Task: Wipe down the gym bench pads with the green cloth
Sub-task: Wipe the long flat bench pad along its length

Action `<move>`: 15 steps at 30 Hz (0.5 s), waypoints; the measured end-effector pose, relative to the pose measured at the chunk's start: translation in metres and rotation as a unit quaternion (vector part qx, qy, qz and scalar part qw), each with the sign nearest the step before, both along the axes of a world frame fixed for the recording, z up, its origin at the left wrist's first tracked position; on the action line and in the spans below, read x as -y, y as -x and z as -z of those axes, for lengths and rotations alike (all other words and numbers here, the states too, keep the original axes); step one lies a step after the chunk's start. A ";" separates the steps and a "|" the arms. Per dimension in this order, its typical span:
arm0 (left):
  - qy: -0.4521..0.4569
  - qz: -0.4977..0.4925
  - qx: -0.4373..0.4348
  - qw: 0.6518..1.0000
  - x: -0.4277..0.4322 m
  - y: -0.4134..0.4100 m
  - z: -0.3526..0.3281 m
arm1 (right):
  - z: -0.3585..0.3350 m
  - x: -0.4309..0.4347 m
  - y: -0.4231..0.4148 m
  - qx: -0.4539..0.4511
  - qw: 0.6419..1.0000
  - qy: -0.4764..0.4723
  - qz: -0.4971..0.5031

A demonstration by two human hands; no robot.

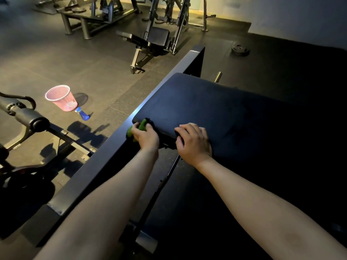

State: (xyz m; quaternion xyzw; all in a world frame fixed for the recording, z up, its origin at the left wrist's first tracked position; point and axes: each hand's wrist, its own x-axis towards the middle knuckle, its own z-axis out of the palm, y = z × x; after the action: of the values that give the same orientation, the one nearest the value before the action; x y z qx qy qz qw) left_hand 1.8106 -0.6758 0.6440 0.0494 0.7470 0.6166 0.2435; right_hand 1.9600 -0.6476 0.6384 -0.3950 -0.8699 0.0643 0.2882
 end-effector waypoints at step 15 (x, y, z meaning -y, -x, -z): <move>-0.027 0.116 -0.043 0.992 0.035 -0.124 -0.003 | -0.014 0.012 -0.079 0.119 0.992 -0.023 0.044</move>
State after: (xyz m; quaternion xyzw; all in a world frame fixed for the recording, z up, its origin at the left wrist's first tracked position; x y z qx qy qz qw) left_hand 1.9344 -0.7105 0.6469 0.1685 0.7291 0.6017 0.2794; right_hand 2.0389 -0.6596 0.6519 -0.4314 -0.8808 -0.0158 0.1945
